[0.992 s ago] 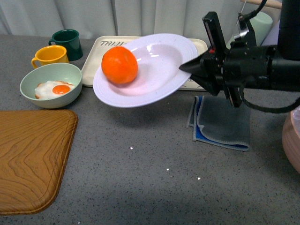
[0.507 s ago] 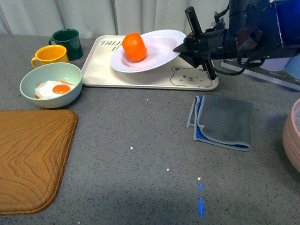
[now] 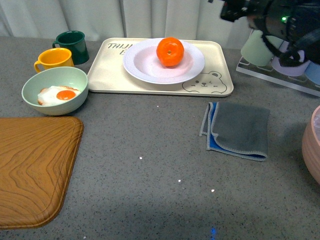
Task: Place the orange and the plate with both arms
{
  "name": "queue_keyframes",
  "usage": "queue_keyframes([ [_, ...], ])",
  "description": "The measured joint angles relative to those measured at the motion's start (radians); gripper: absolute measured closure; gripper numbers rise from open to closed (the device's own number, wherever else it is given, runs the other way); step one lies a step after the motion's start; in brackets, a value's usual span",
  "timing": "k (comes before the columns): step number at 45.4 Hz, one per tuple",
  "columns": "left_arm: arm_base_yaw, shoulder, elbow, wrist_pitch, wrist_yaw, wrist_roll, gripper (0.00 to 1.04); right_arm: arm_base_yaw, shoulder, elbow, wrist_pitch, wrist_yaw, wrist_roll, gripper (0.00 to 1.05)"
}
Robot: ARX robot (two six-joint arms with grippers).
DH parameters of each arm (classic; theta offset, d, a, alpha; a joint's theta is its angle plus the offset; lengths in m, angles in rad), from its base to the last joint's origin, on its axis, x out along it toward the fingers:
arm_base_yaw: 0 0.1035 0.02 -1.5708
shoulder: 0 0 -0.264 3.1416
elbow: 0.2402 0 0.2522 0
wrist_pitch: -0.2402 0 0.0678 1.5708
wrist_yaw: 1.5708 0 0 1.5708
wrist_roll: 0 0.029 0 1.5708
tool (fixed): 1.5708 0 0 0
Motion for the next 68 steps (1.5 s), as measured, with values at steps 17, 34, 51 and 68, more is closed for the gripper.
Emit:
queue_keyframes([
  [17, 0.0, 0.0, 0.0, 0.0, 0.0, 0.0, 0.07, -0.09, -0.376, -0.631, 0.397, 0.023, -0.244, 1.04],
  [34, 0.0, 0.0, 0.0, 0.0, -0.001, 0.0, 0.07, -0.143, -0.728, -0.912, 0.323, -0.038, -0.251, 1.04],
  [51, 0.0, 0.0, 0.0, 0.0, 0.0, 0.0, 0.07, -0.222, -1.062, -1.097, 0.172, -0.114, -0.251, 1.04],
  [68, 0.0, 0.0, 0.0, 0.0, 0.0, 0.0, 0.07, -0.222, -1.373, -1.173, -0.059, -0.117, -0.251, 1.04],
])
